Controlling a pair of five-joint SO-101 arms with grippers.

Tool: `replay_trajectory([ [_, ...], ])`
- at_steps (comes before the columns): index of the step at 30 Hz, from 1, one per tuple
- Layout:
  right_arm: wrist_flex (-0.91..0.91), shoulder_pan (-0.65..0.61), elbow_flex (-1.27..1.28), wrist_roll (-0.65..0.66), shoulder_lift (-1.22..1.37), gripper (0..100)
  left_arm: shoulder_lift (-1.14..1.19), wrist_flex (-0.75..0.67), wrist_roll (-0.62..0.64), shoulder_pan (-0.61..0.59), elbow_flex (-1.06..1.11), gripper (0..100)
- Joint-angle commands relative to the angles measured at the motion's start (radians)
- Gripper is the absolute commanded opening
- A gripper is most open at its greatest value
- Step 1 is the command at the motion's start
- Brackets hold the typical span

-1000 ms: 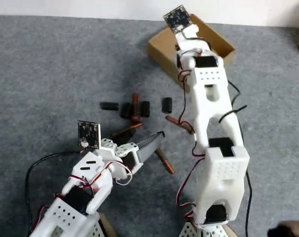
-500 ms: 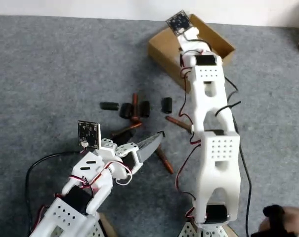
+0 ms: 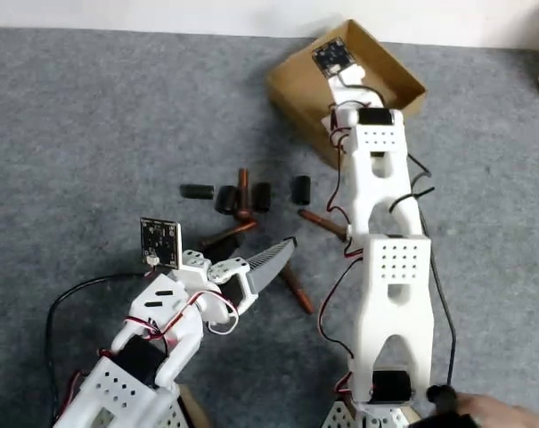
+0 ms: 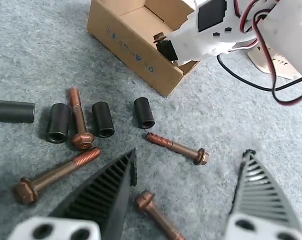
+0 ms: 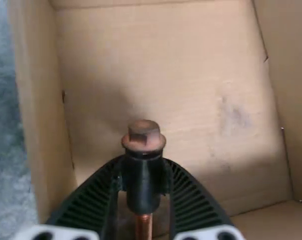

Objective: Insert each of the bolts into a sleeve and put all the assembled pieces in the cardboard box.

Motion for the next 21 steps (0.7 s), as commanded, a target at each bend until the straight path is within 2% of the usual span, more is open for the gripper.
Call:
replay_trajectory([
  [1,0.01,-0.025,-0.028,-0.015,0.018,0.4,-0.008,-0.003,-0.008,-0.013,-0.016,31],
  [6,0.038,-0.042,-0.028,-0.023,0.064,0.4,-0.008,-0.003,-0.02,-0.013,-0.016,31],
  [11,0.084,-0.077,-0.031,-0.163,0.042,0.4,-0.008,-0.003,-0.038,-0.013,-0.016,31],
  [16,0.163,-0.13,-0.031,-0.19,-0.008,0.4,-0.008,-0.003,-0.04,-0.013,-0.016,31],
  [21,0.217,-0.186,-0.031,-0.31,-0.076,0.4,-0.008,-0.003,-0.04,-0.013,-0.016,31],
])
